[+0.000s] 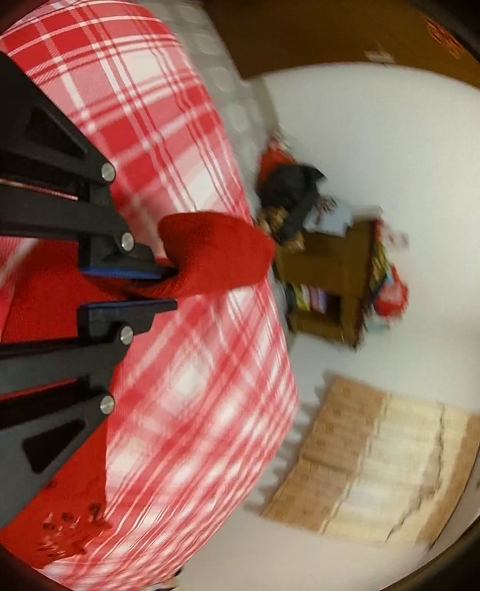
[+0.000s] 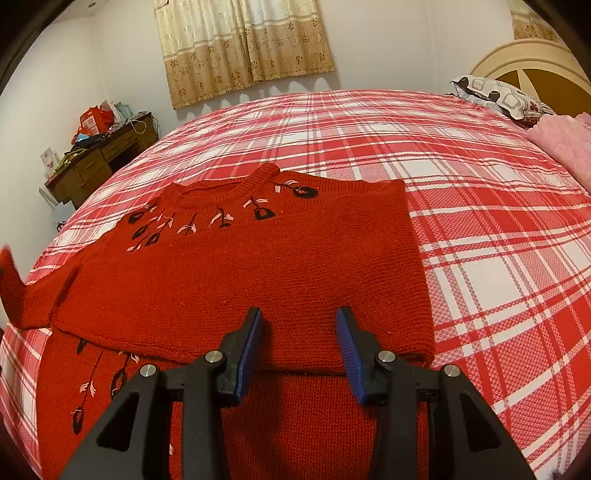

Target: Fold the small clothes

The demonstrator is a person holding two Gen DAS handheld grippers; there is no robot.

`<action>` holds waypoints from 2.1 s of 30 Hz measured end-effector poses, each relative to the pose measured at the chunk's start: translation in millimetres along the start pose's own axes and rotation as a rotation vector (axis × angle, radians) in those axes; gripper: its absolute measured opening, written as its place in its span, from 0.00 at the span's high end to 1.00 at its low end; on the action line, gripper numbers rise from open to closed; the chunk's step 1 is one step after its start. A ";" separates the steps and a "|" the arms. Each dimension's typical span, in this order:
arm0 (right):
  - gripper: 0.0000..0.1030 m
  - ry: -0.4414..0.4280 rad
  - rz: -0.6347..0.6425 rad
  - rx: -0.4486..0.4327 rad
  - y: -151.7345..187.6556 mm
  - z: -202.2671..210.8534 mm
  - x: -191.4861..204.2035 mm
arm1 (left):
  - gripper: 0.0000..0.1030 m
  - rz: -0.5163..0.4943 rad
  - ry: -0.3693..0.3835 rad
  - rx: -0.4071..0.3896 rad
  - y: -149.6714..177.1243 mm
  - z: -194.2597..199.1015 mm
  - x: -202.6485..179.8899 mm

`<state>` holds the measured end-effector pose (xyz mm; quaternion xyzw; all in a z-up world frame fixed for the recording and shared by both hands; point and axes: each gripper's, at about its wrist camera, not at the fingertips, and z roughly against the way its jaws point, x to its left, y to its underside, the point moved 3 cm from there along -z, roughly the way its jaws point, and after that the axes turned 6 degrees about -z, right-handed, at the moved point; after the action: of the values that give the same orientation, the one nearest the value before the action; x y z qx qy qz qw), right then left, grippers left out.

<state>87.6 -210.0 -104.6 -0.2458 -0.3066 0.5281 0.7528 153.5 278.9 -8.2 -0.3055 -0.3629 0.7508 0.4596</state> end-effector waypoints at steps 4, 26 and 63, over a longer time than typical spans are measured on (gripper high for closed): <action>0.59 -0.004 -0.003 -0.001 0.2 0.3 0.1 | 0.91 -0.113 0.074 -0.044 -2.6 23.0 -56.9; 0.56 -0.012 -0.006 0.000 0.0 0.1 -1.2 | 0.91 -0.461 0.339 0.083 104.8 54.0 -232.5; 0.89 -0.184 0.295 0.159 -17.3 -67.5 188.0 | 0.28 -0.164 0.299 0.232 138.8 51.4 -97.8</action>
<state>195.2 -40.8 -101.3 -0.1785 -0.2919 0.6756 0.6531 86.0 132.6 -82.2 -0.3280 -0.2253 0.6940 0.6000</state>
